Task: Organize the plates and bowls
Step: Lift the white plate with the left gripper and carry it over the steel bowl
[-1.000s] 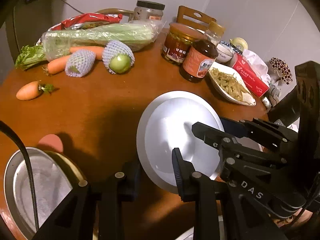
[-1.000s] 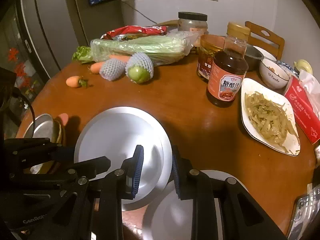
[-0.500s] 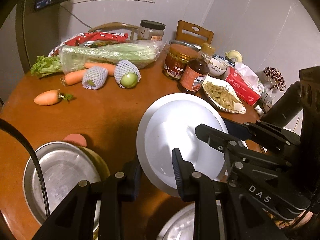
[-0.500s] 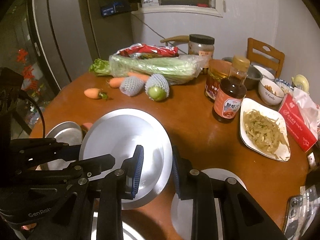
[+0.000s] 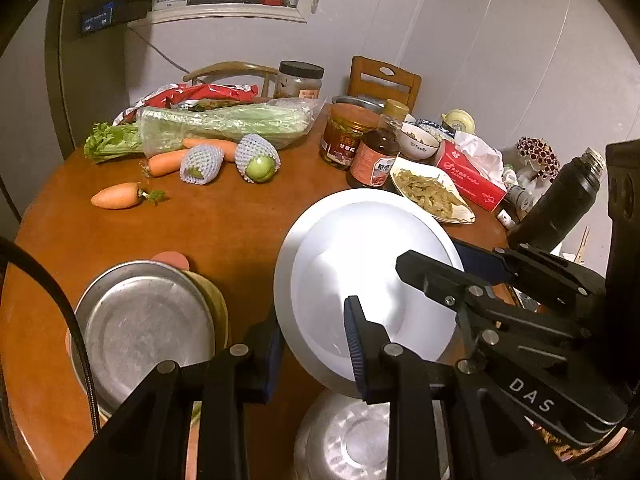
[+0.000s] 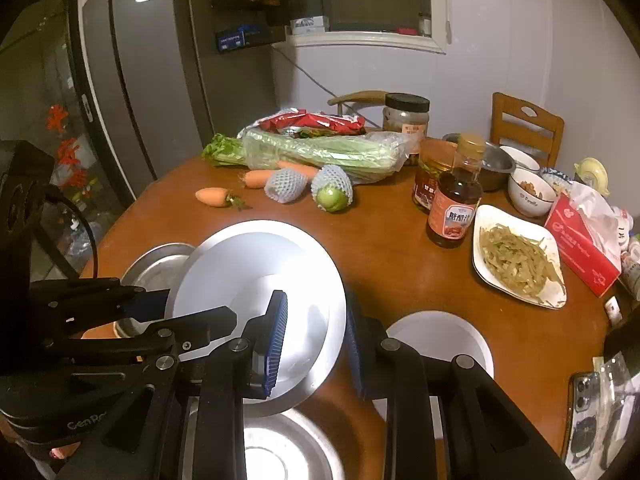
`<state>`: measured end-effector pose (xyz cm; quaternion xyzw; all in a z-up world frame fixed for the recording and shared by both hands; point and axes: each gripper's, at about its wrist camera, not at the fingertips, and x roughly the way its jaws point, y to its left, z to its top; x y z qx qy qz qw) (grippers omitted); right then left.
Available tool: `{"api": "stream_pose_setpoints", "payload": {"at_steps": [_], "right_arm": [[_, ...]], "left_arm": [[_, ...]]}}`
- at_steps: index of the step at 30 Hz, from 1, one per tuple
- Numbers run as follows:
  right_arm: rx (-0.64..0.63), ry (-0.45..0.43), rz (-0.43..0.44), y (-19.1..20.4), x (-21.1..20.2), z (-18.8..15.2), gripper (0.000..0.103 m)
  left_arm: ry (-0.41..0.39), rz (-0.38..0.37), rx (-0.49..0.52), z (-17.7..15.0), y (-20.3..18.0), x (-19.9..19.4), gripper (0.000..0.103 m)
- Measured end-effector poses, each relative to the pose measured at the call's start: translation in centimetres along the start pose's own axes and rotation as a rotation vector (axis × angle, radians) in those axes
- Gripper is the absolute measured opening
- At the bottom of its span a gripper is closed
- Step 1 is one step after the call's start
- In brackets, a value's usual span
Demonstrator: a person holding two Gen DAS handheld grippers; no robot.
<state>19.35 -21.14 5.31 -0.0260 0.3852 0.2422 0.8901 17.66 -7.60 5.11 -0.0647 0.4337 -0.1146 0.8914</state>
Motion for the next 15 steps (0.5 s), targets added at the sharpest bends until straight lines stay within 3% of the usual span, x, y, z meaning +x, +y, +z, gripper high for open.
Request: {"api": "stream_pose_setpoints", "payload": {"at_steps": [15], "right_arm": [[0.012,-0.031,0.011,0.9,-3.2,-3.2,0.030]], "left_arm": [[-0.037,0.001,0.012,-3.0,-1.4,-2.5,0.029]]}}
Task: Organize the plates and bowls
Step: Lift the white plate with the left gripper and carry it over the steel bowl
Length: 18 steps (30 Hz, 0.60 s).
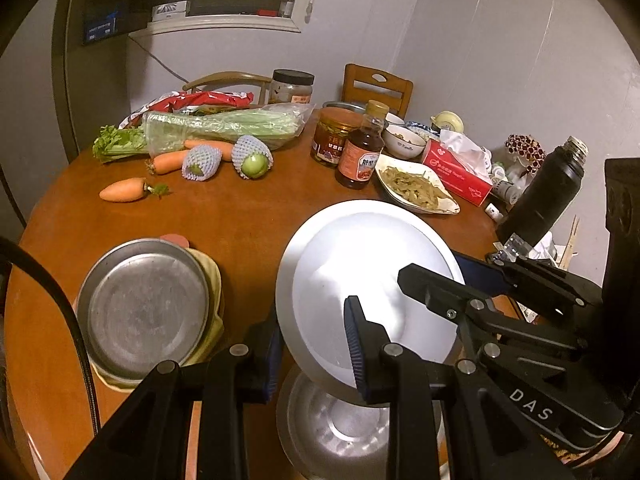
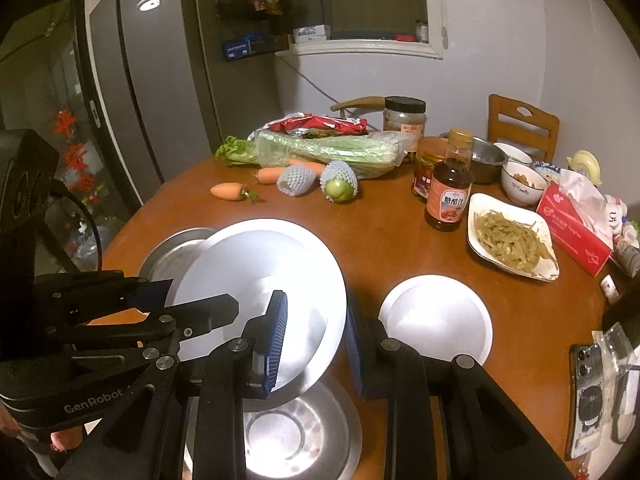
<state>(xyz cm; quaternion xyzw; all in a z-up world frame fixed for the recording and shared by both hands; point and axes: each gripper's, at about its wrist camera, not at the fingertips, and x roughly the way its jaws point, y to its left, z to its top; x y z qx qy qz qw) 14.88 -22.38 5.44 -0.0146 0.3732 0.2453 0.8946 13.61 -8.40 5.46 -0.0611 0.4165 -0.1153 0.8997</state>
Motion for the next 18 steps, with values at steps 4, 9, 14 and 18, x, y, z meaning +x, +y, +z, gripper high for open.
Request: {"api": "stream_pose_setpoints", "payload": {"at_steps": [4,9,14,18], "right_arm": [[-0.013,-0.005,-0.005,0.6,-0.6,-0.8,0.030],[-0.027,-0.005,-0.010,1.1,-1.0,-1.7,0.030],[-0.028,-0.005,-0.001,1.3,-1.5,-2.7,0.030],[-0.027,-0.007,-0.002,1.5,-1.8,-3.7,0.030]], "left_arm": [[-0.004,0.008,0.003,-1.0,-0.4,-0.4,0.029],[-0.014,0.018,0.002,-1.9,-0.7,-1.0,0.029],[-0.013,0.027,0.002,-2.8,-0.9,-1.2,0.029],[-0.004,0.025,0.006,-3.6,-1.3,-1.2,0.029]]}}
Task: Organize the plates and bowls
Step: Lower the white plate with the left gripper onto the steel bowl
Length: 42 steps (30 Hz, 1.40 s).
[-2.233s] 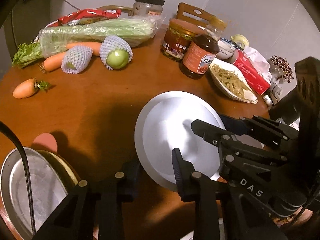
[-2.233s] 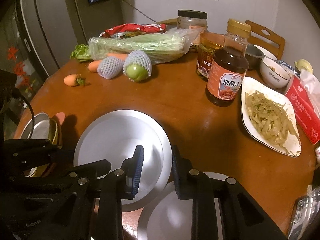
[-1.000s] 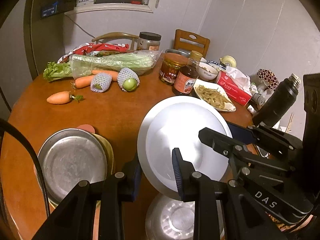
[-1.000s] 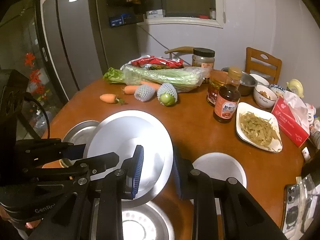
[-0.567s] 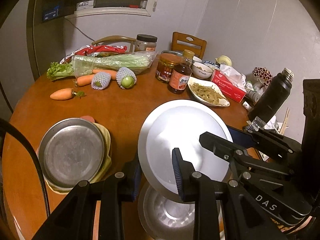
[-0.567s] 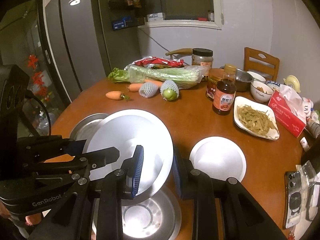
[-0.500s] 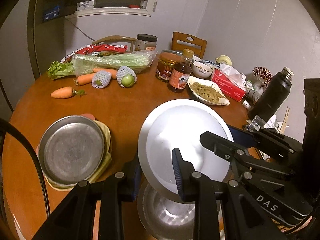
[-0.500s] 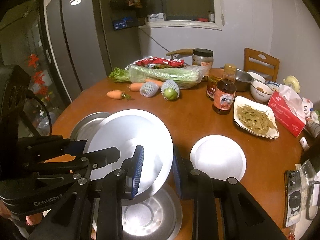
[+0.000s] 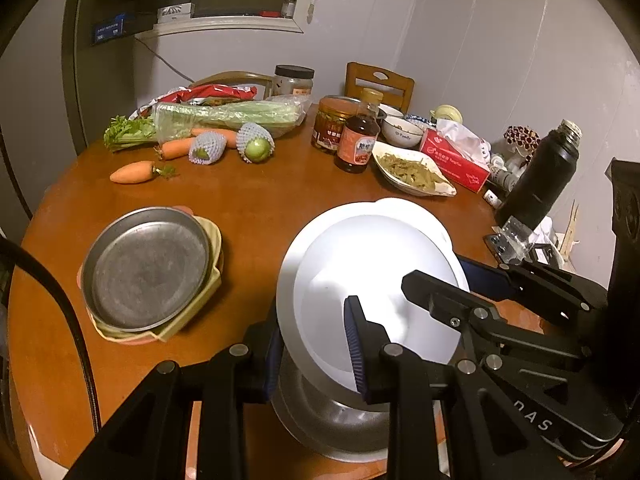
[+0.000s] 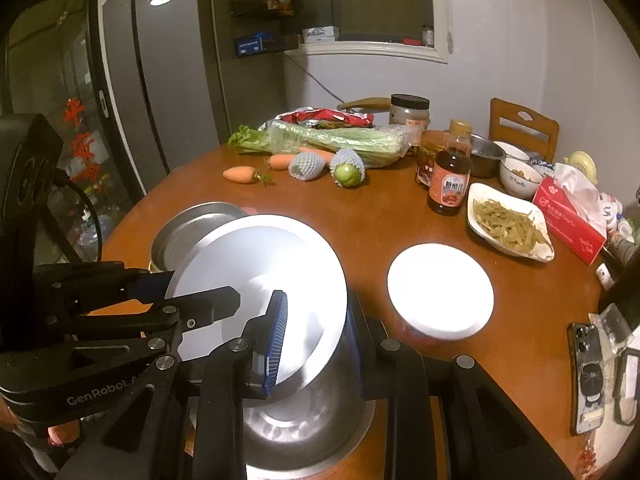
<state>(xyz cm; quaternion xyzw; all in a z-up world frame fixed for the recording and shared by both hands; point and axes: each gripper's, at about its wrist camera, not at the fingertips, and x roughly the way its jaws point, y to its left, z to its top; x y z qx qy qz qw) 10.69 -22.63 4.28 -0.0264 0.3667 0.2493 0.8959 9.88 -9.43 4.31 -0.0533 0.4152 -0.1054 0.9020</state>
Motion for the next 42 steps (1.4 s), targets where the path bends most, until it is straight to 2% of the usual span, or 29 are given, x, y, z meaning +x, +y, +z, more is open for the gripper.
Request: {"api": "stream_pose_setpoints", "payload": {"at_steps": [21,42], "right_arm": [[0.053,0.000,-0.020,-0.4,-1.7,-4.3,0.030],[0.072,0.053,-0.024,-0.5,0.7,-6.3,0.030]], "left_arm": [[0.041,-0.007,0.067,-2.7,-2.2,0.2,0.029],[0.096,0.019,0.063,-3.8,-1.7,2.9,0.029]]}}
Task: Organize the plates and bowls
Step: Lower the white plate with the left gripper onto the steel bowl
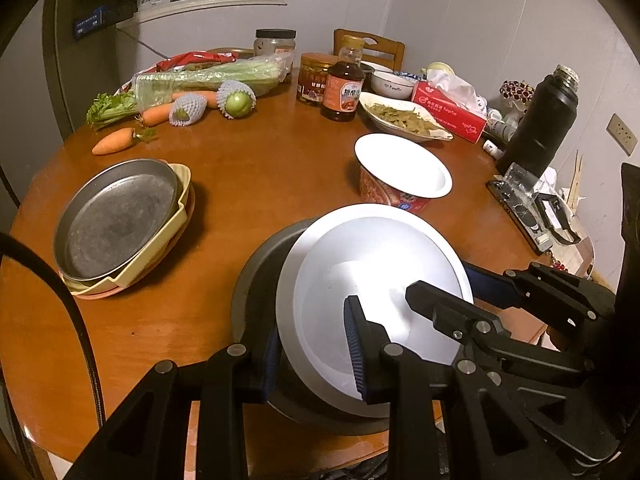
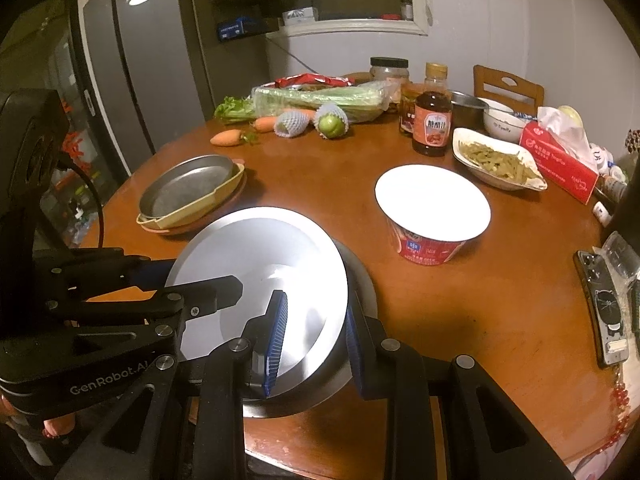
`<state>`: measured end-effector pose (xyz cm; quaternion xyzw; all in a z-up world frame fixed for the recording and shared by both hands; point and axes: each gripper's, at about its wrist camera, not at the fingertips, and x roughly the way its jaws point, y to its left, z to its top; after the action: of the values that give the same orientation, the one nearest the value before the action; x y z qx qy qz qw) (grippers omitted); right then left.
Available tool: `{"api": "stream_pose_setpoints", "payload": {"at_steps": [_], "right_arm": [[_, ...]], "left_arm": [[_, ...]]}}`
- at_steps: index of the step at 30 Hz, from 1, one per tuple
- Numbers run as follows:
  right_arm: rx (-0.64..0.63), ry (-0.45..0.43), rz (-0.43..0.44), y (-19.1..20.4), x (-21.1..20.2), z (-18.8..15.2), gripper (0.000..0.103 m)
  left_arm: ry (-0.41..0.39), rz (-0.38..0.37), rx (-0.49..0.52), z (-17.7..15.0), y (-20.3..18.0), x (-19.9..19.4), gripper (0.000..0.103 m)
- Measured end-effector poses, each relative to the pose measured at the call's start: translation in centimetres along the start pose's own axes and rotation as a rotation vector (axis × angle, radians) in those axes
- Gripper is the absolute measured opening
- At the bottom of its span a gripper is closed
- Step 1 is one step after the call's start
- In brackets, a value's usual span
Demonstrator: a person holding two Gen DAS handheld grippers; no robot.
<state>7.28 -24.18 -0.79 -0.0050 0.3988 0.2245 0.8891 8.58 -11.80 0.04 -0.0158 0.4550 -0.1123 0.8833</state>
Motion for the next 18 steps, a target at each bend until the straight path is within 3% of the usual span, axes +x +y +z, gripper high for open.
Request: {"api": "stream_pose_setpoints", "payload": {"at_steps": [18], "right_arm": [[-0.007,0.025,-0.018,0.1,1.5,-0.8,0.030]], "left_arm": [[0.016,0.007,-0.020,0.1,0.5,1.5,0.029]]}}
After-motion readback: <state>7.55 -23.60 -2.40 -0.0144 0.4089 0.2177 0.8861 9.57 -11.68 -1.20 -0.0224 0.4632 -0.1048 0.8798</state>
